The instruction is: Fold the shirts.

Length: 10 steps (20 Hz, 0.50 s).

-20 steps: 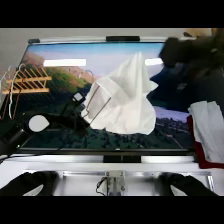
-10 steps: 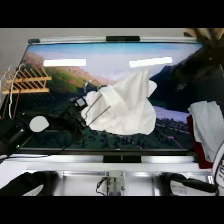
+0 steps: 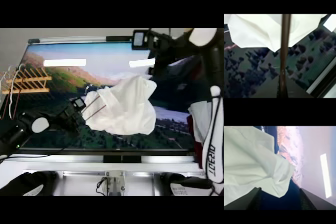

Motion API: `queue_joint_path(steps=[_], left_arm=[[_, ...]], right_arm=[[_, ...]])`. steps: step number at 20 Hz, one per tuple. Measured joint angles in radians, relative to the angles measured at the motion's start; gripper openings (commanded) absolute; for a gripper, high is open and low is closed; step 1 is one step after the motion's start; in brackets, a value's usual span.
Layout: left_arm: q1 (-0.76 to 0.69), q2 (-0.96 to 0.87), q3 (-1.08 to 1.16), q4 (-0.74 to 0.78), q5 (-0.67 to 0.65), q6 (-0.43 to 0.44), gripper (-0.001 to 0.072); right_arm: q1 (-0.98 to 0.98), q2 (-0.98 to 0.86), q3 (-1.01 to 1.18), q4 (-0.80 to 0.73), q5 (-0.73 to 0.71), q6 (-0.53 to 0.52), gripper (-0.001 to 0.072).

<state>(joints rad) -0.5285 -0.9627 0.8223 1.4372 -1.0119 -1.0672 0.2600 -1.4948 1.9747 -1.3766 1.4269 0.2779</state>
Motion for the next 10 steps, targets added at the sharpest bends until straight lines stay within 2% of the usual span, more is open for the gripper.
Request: queue_joint_path(steps=[5, 10], left_arm=[[-0.002, 0.0, 0.0, 0.01, 0.007, 0.001, 0.0041], [-0.002, 0.0, 0.0, 0.014, 0.012, 0.008, 0.004]], right_arm=[[0.024, -0.057, 0.0, -0.003, -0.021, -0.044, 0.0568], [0.029, -0.097, -0.001, 0.03, 0.045, -0.056, 0.0569]])
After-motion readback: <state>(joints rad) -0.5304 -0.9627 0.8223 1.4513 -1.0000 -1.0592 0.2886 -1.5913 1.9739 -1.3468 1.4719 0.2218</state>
